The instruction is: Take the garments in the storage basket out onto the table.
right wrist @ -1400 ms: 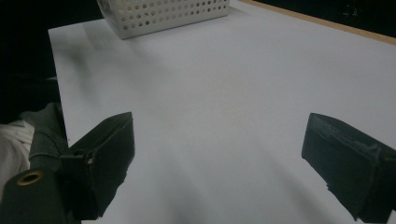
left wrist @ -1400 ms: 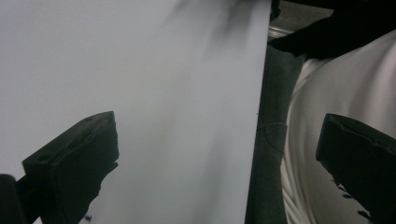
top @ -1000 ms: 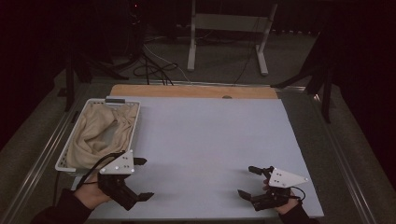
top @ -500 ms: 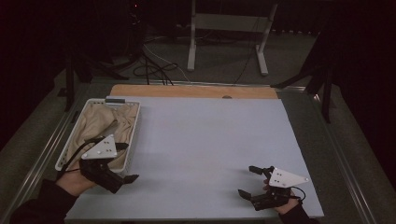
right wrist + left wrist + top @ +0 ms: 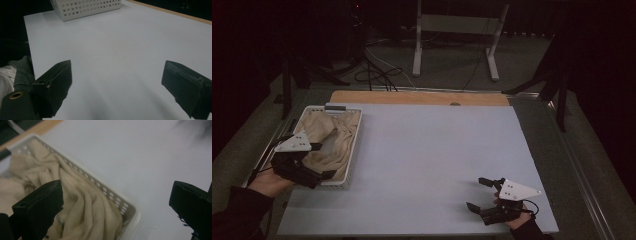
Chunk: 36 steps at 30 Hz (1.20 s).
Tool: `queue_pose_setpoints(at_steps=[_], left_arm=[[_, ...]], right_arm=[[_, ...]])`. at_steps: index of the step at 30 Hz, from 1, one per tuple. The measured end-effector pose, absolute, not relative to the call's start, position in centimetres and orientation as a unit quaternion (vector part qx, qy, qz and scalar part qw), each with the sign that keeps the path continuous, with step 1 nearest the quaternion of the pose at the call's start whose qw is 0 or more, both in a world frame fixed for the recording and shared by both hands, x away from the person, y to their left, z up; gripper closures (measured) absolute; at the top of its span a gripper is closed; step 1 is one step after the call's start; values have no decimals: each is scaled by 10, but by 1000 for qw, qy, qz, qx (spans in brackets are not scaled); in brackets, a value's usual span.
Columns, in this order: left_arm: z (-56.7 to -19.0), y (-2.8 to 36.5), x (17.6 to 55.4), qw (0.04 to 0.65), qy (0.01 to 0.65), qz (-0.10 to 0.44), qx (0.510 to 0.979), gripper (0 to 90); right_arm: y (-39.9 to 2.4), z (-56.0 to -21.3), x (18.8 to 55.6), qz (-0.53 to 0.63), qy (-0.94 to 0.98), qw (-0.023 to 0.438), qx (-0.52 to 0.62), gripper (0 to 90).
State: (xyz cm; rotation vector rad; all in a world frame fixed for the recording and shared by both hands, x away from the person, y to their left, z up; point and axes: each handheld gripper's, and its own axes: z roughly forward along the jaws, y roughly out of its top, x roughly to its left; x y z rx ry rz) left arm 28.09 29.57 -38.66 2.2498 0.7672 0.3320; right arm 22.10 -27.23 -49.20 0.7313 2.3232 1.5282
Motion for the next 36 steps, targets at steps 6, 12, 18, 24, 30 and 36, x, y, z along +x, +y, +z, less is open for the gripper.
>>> queue_pose_setpoints(at_steps=[6,12,18,24,30,36], left_arm=[[-401,299,293,332,313,117,882,0],[-414,297,303,304,325,99,890,0],[-430,294,316,258,329,90,904,0],[-443,297,325,219,333,85,913,0],[-453,295,333,186,320,68,926,1],[-462,293,340,157,318,42,934,18]], right_arm=[[-272,-493,221,525,801,132,254,98],[-272,-493,221,525,801,131,256,98],[-271,-494,221,521,804,130,254,98],[-271,-495,222,519,806,129,255,98],[-271,-495,222,518,807,128,253,98],[-271,-495,222,518,807,129,254,98]])
